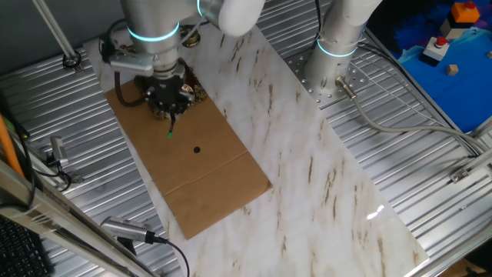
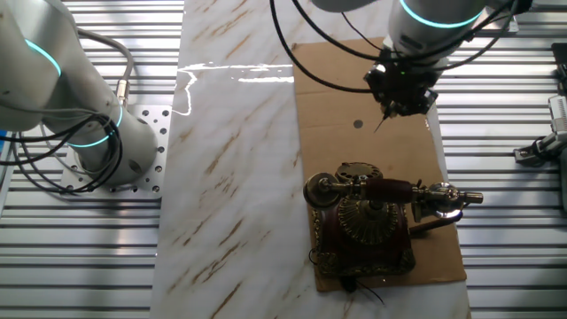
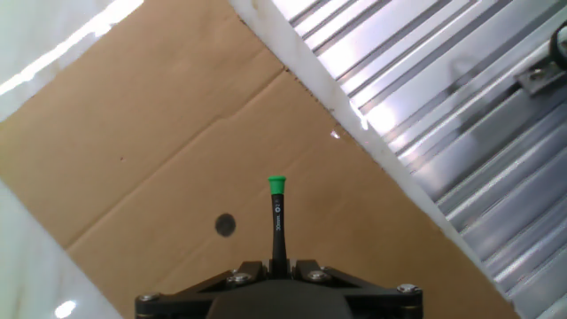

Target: Dial a number on an old rotary phone

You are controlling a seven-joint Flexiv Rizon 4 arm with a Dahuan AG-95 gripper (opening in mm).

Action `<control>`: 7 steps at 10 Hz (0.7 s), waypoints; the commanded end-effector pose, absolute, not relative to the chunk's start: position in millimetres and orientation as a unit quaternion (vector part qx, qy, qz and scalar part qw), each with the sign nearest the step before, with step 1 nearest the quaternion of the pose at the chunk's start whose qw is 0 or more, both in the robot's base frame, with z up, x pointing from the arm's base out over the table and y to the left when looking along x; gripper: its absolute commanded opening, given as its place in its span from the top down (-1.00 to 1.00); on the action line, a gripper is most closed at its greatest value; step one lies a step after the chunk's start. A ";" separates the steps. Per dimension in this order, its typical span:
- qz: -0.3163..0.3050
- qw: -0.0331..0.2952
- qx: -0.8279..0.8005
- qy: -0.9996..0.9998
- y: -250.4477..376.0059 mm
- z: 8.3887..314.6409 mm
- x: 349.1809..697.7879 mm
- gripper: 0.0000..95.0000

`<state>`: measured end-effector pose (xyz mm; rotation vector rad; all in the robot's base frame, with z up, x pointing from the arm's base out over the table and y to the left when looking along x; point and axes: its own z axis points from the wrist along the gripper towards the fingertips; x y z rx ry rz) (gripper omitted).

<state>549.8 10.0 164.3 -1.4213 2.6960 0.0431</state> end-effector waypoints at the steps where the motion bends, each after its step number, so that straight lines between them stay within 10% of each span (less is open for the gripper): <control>1: 0.006 0.028 -0.484 0.875 5.3 171.1 547.4 1.00; 7: 0.009 -0.002 -0.512 0.859 -8.4 187.3 541.2 1.00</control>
